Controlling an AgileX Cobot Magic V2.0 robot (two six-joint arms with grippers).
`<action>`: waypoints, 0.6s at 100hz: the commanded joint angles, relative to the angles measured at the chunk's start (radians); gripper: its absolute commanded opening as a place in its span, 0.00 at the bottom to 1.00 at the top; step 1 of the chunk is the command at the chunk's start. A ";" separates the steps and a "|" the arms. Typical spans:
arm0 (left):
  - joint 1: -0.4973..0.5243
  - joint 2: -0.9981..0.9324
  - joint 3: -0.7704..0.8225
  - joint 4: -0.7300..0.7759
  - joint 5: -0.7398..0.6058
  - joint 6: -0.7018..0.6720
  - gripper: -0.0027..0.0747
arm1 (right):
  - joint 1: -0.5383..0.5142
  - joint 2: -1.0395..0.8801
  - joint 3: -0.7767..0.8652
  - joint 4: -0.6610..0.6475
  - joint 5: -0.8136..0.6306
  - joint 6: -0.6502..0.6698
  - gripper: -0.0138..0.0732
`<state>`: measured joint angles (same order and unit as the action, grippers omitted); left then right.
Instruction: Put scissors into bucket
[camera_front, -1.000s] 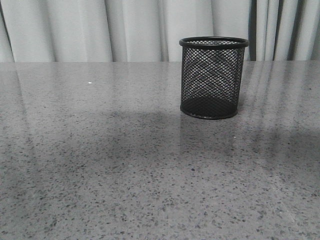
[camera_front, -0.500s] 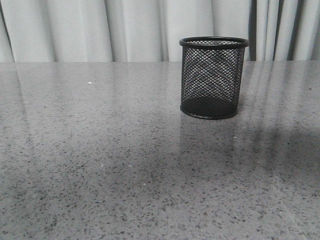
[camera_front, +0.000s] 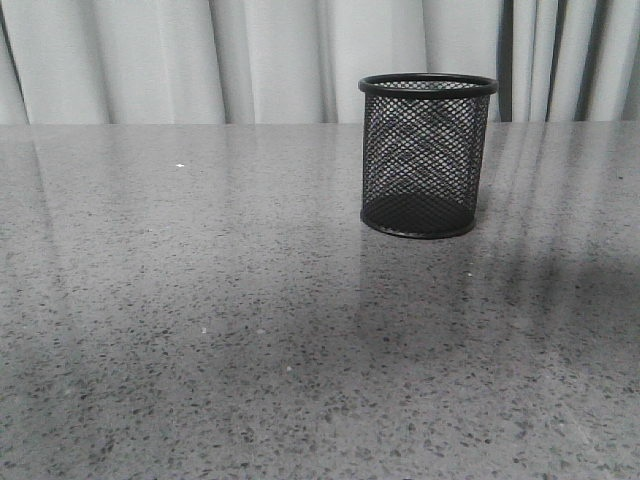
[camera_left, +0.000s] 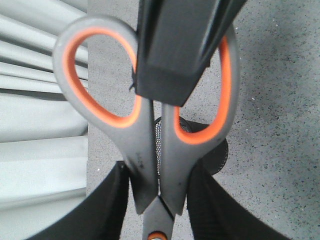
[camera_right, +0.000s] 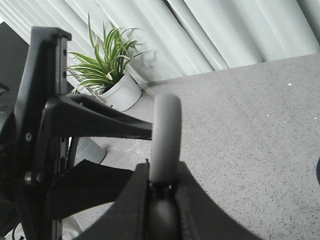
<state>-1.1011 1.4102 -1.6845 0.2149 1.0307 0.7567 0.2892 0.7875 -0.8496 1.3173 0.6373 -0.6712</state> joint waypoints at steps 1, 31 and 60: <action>-0.008 -0.037 -0.032 -0.011 -0.089 -0.011 0.45 | 0.005 -0.002 -0.035 0.064 0.008 -0.021 0.08; 0.067 -0.114 -0.033 0.150 -0.084 -0.206 0.60 | -0.013 0.027 -0.096 -0.136 -0.054 0.012 0.10; 0.386 -0.226 -0.033 0.139 -0.032 -0.220 0.60 | -0.110 0.187 -0.390 -0.658 0.221 0.279 0.11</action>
<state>-0.7933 1.2362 -1.6864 0.3384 1.0449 0.5554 0.2051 0.9299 -1.1239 0.7955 0.7913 -0.4777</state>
